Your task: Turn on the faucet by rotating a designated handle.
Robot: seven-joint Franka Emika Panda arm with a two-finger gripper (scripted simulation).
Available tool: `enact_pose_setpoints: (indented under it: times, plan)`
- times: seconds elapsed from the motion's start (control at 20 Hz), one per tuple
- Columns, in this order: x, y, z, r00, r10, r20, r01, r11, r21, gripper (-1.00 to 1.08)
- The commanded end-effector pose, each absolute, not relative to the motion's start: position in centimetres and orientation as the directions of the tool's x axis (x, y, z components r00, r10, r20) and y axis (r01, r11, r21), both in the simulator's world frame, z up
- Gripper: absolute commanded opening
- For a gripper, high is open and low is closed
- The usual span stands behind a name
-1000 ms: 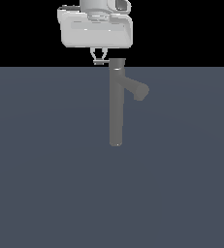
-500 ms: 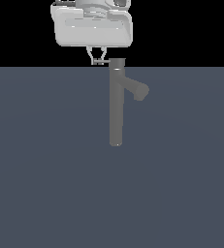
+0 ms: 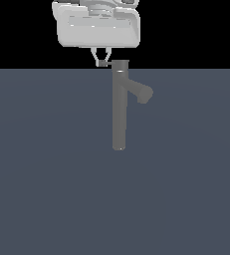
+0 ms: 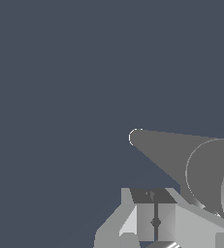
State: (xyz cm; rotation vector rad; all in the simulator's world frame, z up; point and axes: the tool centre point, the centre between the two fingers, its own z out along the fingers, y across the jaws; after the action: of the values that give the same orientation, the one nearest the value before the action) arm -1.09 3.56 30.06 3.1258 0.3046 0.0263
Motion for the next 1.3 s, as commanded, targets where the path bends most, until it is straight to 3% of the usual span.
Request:
enact_pose_setpoints:
  times: [0.0, 0.25, 0.35, 0.85, 0.9, 1.25]
  plan:
    - [-2.5, 2.4, 30.1, 0.983, 0.182, 0.004, 0.182, -0.983, 0.001, -1.0]
    - [-4.1, 1.3, 30.1, 0.984, 0.18, 0.001, 0.18, -0.984, 0.0, -1.0]
    - [-3.1, 2.3, 30.0, 0.981, 0.196, 0.013, 0.196, -0.981, 0.003, -1.0]
    - [-4.7, -3.6, 30.1, 0.984, 0.181, 0.0, 0.181, -0.984, 0.0, -1.0]
    - [-3.8, -0.3, 30.0, 0.973, 0.229, 0.011, 0.229, -0.973, 0.0, -1.0]
    - [-2.4, -4.3, 30.0, 0.979, 0.201, 0.005, 0.201, -0.98, 0.0, -1.0]
